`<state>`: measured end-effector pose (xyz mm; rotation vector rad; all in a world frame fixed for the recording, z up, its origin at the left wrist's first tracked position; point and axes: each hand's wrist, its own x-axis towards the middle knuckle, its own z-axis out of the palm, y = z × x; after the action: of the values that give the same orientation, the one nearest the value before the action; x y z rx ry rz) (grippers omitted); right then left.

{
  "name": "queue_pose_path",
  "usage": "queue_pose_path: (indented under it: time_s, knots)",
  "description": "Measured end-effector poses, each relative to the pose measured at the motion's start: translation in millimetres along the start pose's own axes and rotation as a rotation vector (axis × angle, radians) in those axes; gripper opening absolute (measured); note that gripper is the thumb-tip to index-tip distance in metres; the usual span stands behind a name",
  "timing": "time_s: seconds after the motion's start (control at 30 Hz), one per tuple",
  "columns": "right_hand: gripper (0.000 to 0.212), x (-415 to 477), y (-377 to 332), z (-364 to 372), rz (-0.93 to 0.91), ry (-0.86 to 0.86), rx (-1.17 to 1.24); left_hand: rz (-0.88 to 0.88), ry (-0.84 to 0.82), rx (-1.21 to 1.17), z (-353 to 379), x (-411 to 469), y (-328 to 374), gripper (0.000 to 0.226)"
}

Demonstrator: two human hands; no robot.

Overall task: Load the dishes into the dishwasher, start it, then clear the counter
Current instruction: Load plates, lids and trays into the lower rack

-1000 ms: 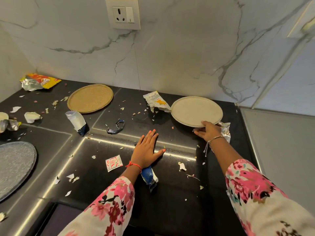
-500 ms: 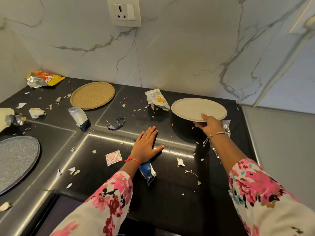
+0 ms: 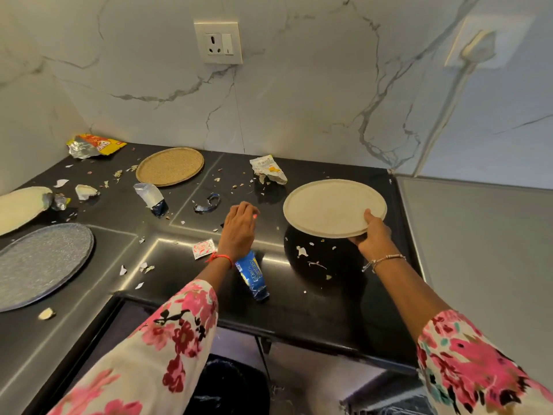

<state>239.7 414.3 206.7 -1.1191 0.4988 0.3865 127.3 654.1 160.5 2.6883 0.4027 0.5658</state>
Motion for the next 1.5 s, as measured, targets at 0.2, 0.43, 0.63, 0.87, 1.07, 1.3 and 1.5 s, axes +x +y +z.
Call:
queue_pose_path:
  time_s: [0.2, 0.43, 0.63, 0.87, 1.07, 1.3, 1.5]
  knots:
    - [0.04, -57.2, 10.4, -51.3, -0.05, -0.013, 0.039, -0.031, 0.125, -0.032, -1.5, -39.3, 33.1, 0.016]
    - [0.04, -65.0, 7.3, -90.9, -0.041, -0.033, 0.023, -0.095, -0.002, -0.05, 14.6, -46.7, 54.9, 0.029]
    - [0.041, -31.5, 8.4, -90.4, 0.022, -0.037, 0.038, -0.094, -0.135, 0.044, 38.9, -36.6, 44.7, 0.053]
    - [0.023, 3.6, 4.5, -73.0, 0.061, -0.08, 0.03, -0.112, -0.341, -0.041, 52.3, -9.5, 27.1, 0.071]
    - [0.026, 6.3, 3.1, -70.2, 0.047, -0.09, 0.007, -0.103, -0.376, -0.027, 37.8, -3.0, 18.4, 0.086]
    - [0.045, -57.6, 19.0, -106.0, -0.049, -0.051, -0.064, -0.054, -0.238, 0.077, 1.4, -93.0, 30.0, 0.099]
    - [0.046, -159.5, 48.4, -188.9, -0.133, -0.029, -0.037, -0.053, -0.133, 0.039, -23.6, -219.3, 69.9, 0.096]
